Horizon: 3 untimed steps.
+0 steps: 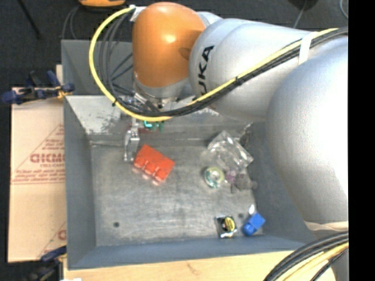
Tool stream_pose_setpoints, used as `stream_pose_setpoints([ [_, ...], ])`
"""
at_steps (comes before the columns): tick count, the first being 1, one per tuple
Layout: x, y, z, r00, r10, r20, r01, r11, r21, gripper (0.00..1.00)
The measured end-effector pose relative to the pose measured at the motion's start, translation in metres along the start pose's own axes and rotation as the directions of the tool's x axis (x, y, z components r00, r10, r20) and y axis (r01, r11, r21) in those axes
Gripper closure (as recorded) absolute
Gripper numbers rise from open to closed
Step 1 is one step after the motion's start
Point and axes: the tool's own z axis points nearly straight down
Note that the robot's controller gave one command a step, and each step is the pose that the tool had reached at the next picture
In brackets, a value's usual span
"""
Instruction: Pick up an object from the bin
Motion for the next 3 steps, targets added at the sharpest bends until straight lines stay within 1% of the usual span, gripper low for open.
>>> stream_pose_setpoints([
  [1,0.028,-0.065,0.128,0.856,-0.517,0.002,0.517,0.856,0.003,0.0],
  [2,0.008,-0.13,0.14,0.851,-0.526,0.019,0.526,0.851,0.007,0.0],
  [3,0.009,-0.127,0.14,0.851,-0.526,0.018,0.526,0.851,0.005,1.0],
])
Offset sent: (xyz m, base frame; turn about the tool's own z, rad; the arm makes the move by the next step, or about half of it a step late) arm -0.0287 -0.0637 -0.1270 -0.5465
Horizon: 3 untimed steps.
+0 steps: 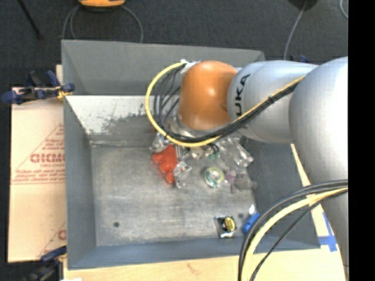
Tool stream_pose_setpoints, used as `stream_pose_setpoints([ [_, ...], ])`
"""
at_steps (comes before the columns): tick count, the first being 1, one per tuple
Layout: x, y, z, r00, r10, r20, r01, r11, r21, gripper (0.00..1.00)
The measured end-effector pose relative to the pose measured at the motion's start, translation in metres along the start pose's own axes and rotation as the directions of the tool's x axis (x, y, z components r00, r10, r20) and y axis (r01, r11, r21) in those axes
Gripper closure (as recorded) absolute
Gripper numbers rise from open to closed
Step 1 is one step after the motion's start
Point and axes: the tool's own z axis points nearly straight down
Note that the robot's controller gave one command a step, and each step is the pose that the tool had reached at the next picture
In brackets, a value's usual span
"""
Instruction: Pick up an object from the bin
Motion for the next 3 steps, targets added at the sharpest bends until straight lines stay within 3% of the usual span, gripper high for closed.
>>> stream_pose_setpoints([
  [1,0.0,0.0,0.0,1.0,0.0,-0.001,0.0,1.0,0.0,0.0],
  [2,0.0,0.0,0.0,1.0,0.001,-0.001,-0.001,1.0,-0.001,1.0],
  [3,-0.016,0.002,0.001,0.901,-0.434,-0.005,0.434,0.901,0.003,1.0],
])
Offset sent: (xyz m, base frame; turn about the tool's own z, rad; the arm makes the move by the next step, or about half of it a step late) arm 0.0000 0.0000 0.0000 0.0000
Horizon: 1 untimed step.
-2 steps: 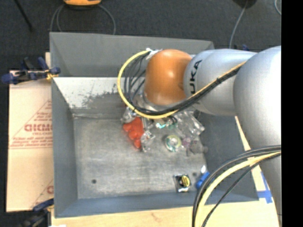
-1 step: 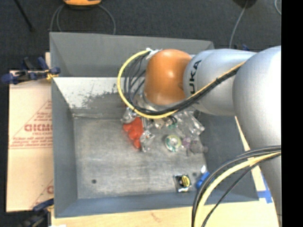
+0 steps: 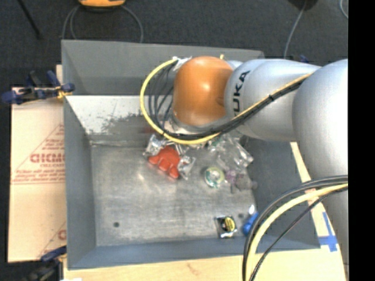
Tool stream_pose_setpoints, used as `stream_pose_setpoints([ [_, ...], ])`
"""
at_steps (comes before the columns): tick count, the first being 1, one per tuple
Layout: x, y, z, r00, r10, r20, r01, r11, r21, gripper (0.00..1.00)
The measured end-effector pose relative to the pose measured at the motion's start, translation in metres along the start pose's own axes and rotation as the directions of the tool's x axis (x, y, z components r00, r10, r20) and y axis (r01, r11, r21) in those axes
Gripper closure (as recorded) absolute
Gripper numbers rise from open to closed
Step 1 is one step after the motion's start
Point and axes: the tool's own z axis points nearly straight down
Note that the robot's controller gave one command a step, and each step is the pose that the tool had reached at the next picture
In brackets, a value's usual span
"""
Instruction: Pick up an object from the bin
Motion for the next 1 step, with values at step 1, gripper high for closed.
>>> stream_pose_setpoints([
  [1,0.0153,0.0054,-0.0291,0.911,-0.413,0.001,0.413,0.911,-0.006,1.0],
])
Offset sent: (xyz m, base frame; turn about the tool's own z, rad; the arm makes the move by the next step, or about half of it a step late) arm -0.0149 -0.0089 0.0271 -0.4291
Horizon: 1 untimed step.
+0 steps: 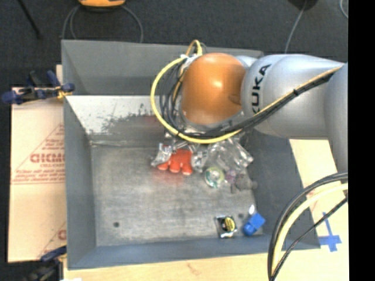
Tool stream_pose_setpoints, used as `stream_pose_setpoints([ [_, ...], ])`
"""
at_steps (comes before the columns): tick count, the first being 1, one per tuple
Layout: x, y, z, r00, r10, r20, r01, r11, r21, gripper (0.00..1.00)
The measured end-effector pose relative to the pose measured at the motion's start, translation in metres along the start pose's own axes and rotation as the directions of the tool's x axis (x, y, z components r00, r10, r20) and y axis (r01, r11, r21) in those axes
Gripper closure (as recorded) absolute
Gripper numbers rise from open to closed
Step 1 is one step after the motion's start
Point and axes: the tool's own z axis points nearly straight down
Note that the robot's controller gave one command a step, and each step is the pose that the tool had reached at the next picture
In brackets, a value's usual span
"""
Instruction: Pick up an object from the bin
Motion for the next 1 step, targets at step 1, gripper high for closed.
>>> stream_pose_setpoints([
  [1,0.0054,-0.01,-0.0084,0.951,-0.311,0.0,0.311,0.951,-0.002,1.0],
])
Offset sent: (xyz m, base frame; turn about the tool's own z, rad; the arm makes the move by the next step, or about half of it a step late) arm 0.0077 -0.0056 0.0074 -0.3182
